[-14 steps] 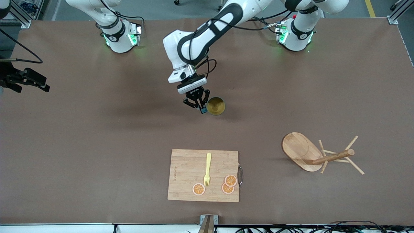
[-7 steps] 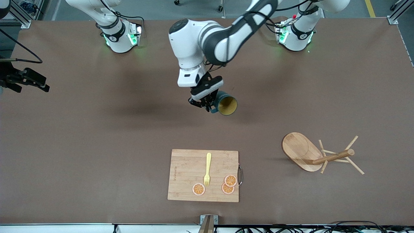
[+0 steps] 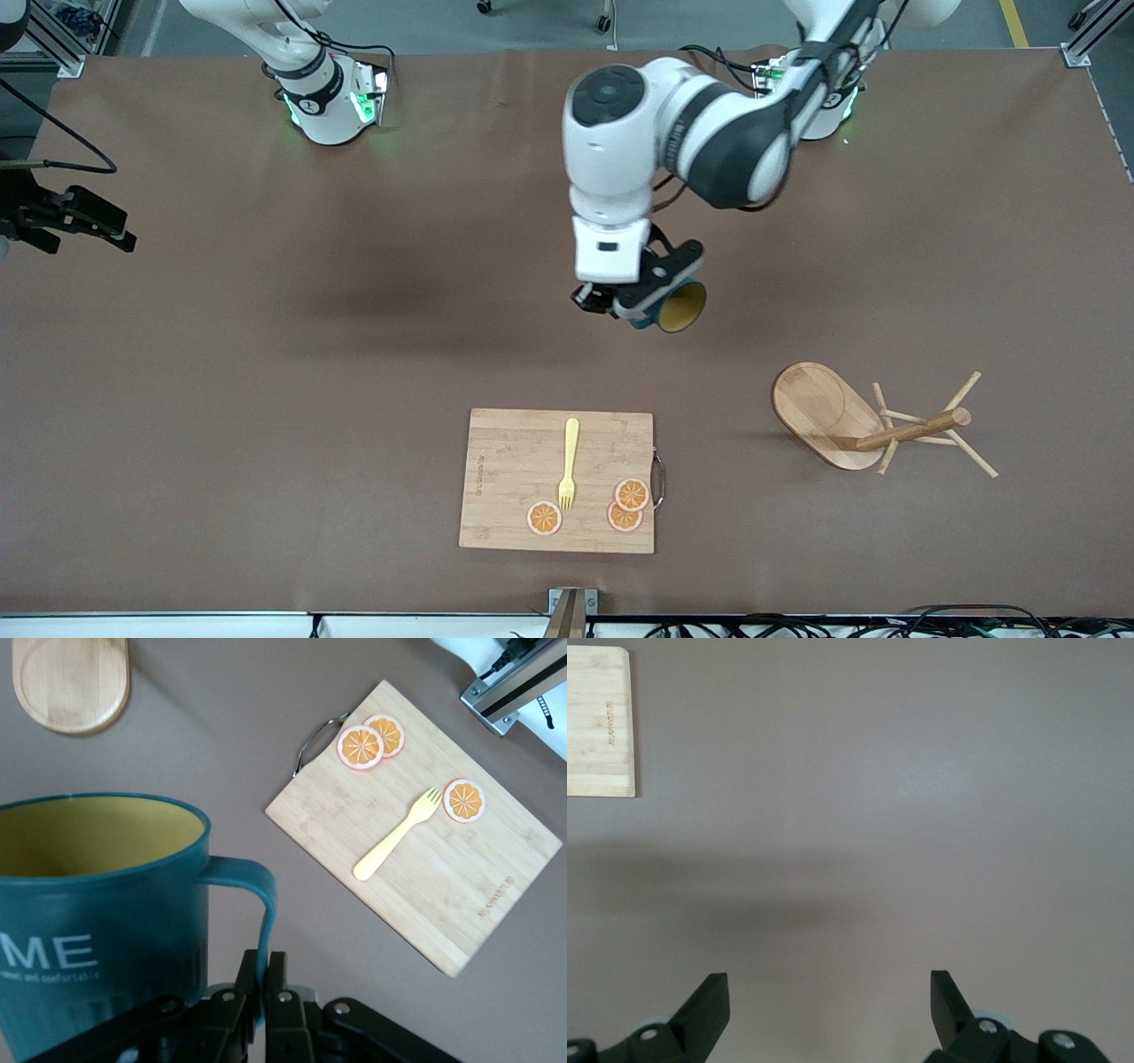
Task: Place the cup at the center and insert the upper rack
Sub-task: 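Lift the mug with the left gripper toward the wooden mug tree, then lower the mug handle onto a peg of the mug tree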
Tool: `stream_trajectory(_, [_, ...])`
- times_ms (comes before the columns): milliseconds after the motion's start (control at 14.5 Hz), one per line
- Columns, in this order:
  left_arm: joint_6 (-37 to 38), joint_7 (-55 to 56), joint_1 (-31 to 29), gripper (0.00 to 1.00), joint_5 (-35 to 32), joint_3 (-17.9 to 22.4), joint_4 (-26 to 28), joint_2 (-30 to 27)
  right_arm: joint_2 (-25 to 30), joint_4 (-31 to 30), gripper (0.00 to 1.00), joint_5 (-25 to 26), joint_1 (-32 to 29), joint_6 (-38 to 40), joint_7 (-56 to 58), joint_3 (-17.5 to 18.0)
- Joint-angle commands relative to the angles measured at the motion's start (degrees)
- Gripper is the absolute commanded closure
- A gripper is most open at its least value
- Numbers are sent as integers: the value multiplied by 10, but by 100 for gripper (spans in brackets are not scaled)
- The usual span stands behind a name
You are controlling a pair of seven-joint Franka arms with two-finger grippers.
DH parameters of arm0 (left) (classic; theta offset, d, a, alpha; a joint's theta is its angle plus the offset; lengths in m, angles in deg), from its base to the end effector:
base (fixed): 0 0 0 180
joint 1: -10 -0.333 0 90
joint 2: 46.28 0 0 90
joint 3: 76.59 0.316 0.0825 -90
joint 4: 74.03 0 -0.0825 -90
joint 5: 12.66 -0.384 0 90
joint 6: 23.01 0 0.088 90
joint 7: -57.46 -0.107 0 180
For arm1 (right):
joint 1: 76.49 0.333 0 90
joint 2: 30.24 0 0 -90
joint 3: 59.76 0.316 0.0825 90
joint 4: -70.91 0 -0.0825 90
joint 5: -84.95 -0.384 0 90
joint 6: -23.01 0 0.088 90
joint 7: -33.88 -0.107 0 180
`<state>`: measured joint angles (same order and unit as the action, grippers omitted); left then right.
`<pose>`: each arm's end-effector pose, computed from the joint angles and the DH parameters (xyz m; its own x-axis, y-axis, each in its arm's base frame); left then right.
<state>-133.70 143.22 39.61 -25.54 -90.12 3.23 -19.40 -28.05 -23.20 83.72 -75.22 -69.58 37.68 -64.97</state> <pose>0.5483 -0.4480 0.4747 0.7487 0.6517 0.1213 0.6414 -0.7584 0.1156 0.5450 -0.0363 0.6155 0.9999 -0.0034 0.0131 -0.0031 -0.9997 -0.0241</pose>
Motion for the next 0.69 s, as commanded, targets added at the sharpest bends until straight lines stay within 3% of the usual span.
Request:
stream_trajectory(0, [-3,-54,-59,100,78,-5,17,-45,2,3,0,6,0,2,-1,2])
stream_trajectory(345, [-2,-133,-147,100,182,-5,20,-64,2,3,0,3,-12,2,2,5])
stream_trajectory(621, [-2,-138,-240,100,348,-4,25,-61,1,3,0,4,-5,3,3,5])
